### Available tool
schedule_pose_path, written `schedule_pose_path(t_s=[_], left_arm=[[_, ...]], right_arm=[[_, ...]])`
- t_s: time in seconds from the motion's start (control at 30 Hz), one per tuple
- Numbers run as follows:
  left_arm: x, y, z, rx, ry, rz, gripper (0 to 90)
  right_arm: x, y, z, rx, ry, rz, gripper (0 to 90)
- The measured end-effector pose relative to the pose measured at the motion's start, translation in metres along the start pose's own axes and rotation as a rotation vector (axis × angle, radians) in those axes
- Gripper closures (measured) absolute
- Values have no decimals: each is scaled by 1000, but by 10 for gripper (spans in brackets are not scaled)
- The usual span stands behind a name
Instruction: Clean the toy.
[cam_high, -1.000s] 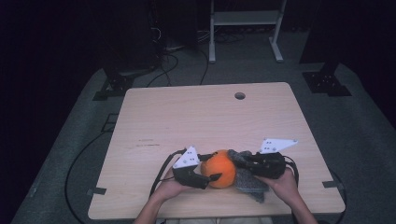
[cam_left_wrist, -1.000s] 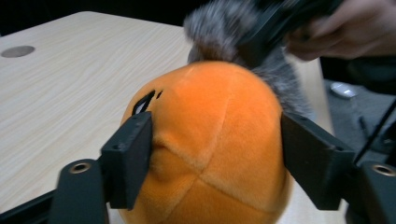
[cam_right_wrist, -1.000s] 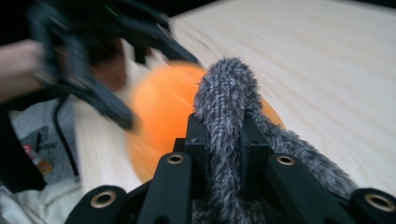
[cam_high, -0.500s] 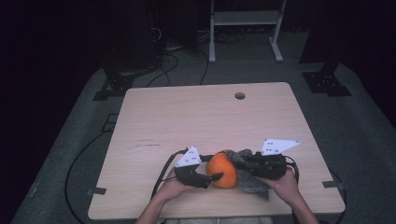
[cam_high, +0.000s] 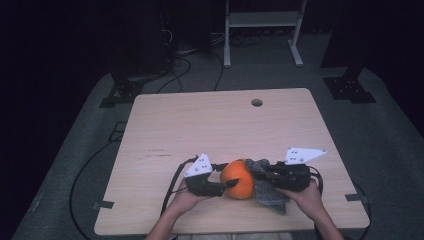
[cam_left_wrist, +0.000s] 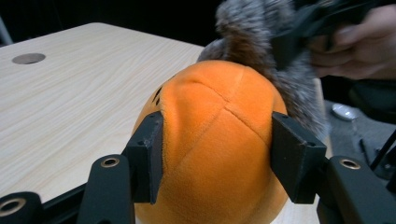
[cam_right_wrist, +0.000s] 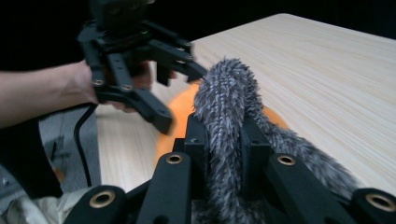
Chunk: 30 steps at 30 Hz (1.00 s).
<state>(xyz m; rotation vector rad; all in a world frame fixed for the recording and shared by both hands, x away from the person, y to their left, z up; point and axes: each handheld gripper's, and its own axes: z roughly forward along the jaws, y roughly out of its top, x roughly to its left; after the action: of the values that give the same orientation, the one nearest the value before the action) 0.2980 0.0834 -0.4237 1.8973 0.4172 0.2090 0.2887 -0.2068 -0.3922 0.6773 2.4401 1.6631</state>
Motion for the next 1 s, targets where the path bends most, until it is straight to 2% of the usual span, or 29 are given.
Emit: schedule_pose_path(t_s=[0.03, 0.1, 0.17, 0.2, 0.23, 0.3, 0.37, 0.43, 0.47, 0.57, 0.6, 0.73, 0.8, 0.83, 0.87, 0.9, 0.97, 1.0], left_arm=[[0, 0, 0, 5, 3, 11, 418], [0, 0, -1, -2, 7, 3, 418], [0, 1, -2, -7, 9, 0, 418], [0, 1, -2, -7, 11, 2, 417], [0, 1, -2, -5, 19, 8, 414], [0, 2, -1, 10, 44, 18, 388], [-1, 3, 1, 28, 69, 18, 303], [-1, 3, 6, 59, 61, -1, 206], [-2, 2, 7, 64, 60, 2, 206], [-5, 5, 5, 45, 77, 22, 341], [-5, 6, 5, 41, 78, 19, 356], [-7, 7, 4, 28, 71, 15, 381], [-7, 8, 3, 20, 71, 16, 393], [-6, 9, 2, 17, 68, 16, 400], [-6, 10, 1, 21, 73, 20, 403], [-7, 11, 0, 18, 75, 22, 405], [-8, 13, -2, 18, 73, 41, 405], [-9, 13, -3, 15, 69, 43, 404]], right_arm=[[2, 0, 3, 21, -9, -21, 761], [-4, -4, 5, 33, -16, 11, 763], [-12, -9, 3, 54, -57, 28, 763], [-14, -10, 2, 53, -59, 45, 763], [-14, -10, 1, 36, -43, 57, 762], [-9, -7, 1, 7, -4, 45, 757], [-5, -6, 6, 19, -3, 17, 757], [-8, -8, 9, 21, 7, 33, 759], [-9, -9, 9, 27, 2, 37, 760], [-10, -12, 7, 46, -38, 35, 762], [-12, -14, 5, 56, -61, 35, 762], [-19, -18, 0, 83, -99, 55, 761], [-13, -13, -2, 58, -91, 40, 760], [-10, -10, -3, 32, -69, 29, 760], [-6, -7, -3, -8, -26, 31, 758], [-4, -5, -2, -23, -3, 26, 758], [-2, -5, 4, 25, -31, -5, 759], [-3, -7, 7, 36, -33, -1, 760]])
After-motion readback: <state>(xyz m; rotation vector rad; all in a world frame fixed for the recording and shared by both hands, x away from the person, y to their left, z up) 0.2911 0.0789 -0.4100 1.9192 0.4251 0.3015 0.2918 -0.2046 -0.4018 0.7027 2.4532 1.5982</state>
